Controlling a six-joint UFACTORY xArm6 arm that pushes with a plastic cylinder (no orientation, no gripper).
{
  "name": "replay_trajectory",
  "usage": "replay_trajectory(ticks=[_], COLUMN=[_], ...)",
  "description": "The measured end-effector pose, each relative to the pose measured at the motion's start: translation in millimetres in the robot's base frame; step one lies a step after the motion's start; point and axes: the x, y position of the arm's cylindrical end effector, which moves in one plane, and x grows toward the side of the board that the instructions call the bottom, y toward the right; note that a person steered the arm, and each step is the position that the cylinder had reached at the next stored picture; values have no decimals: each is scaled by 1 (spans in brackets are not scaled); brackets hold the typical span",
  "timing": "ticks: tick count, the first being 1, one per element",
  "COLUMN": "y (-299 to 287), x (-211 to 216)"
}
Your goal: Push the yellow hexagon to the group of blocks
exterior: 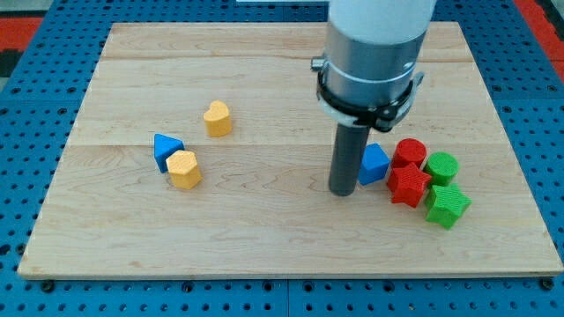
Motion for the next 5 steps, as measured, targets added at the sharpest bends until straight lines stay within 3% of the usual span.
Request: replay_trajectory(ticks=[1, 2, 3, 4, 5], y=[-50, -160, -236, -208, -117], x=[41, 30, -22, -45, -27])
